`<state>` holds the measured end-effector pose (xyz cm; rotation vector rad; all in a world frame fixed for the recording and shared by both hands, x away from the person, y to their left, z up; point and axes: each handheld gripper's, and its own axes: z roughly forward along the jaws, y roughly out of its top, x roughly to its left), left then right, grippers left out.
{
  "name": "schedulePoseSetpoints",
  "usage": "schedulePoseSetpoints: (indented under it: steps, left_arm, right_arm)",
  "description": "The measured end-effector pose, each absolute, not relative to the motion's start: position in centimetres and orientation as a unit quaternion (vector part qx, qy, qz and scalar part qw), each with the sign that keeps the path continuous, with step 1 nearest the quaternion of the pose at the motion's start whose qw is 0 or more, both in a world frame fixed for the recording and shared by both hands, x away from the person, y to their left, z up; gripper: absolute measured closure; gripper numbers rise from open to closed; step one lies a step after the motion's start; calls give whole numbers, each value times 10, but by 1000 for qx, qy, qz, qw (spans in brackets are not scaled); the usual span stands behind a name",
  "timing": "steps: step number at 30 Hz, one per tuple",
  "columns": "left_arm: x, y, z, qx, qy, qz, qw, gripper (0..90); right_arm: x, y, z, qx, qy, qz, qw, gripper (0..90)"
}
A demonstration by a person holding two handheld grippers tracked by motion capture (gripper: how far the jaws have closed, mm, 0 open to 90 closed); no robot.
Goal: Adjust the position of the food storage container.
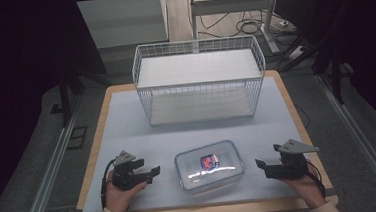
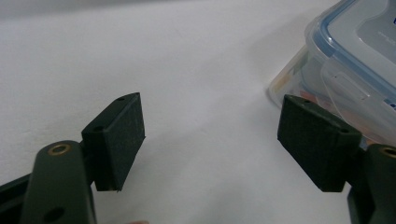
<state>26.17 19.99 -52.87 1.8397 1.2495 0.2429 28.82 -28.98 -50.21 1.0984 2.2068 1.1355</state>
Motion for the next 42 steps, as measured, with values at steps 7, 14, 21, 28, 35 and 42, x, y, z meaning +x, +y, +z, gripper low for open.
schedulePoseSetpoints:
  steps: [7, 14, 21, 28, 35, 42]
  left_arm:
    - [260, 201, -524, 738, 498, 100, 444, 235]
    - [260, 201, -520, 736, 497, 98, 449, 263]
    - [257, 201, -513, 737, 489, 89, 457, 435]
    - [253, 201, -501, 750, 460, 88, 467, 817]
    - [241, 184, -483, 766, 419, 71, 482, 896]
    - [225, 147, -473, 792, 362, 30, 492, 897]
  right_arm:
    - [287, -290, -501, 393, 795, 408, 215, 134]
    - [287, -290, -501, 395, 795, 407, 214, 138]
    - [288, -291, -501, 394, 796, 406, 214, 140]
    - [287, -291, -501, 392, 797, 405, 217, 141]
    - [288, -291, -501, 394, 796, 404, 218, 142]
    - [288, -291, -501, 401, 793, 410, 207, 143]
